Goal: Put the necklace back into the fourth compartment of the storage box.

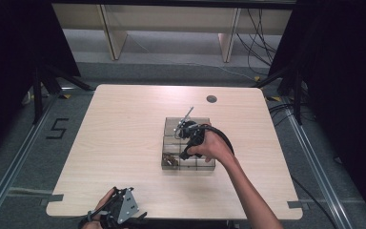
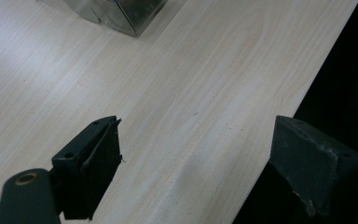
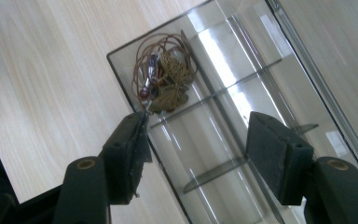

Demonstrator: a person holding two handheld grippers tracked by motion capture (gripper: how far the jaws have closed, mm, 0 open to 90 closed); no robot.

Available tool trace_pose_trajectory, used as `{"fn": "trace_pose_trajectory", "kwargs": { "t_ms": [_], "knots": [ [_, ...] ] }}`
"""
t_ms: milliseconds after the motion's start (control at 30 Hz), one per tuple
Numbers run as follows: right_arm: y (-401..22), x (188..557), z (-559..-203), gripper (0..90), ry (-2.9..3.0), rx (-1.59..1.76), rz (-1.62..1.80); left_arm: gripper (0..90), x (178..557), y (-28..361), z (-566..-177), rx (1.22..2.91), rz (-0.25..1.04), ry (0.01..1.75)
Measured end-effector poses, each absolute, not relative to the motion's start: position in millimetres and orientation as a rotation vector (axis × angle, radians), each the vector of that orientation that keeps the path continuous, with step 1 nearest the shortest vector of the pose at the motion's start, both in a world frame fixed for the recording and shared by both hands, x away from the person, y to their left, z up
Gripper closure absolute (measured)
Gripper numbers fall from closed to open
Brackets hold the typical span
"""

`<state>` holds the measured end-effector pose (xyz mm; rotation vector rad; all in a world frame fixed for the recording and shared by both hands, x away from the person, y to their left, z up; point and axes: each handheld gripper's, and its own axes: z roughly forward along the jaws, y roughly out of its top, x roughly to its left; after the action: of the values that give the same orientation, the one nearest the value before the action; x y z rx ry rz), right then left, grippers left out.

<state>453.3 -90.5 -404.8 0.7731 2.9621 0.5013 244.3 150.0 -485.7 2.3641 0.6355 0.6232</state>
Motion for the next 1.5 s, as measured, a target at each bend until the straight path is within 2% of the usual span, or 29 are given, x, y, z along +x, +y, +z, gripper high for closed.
{"fn": "trace_pose_trajectory", "kwargs": {
  "t_ms": [1167,1500],
  "knots": [
    [-134.4,421.8,-412.2,36.0,2.941,0.69,0.647,15.6,245.5,150.4,-485.8,2.363,0.626,0.64],
    [-144.0,409.7,-411.1,35.7,2.921,0.808,0.664,15.6,245.8,150.9,-485.2,2.364,0.619,0.637]
  ]
}}
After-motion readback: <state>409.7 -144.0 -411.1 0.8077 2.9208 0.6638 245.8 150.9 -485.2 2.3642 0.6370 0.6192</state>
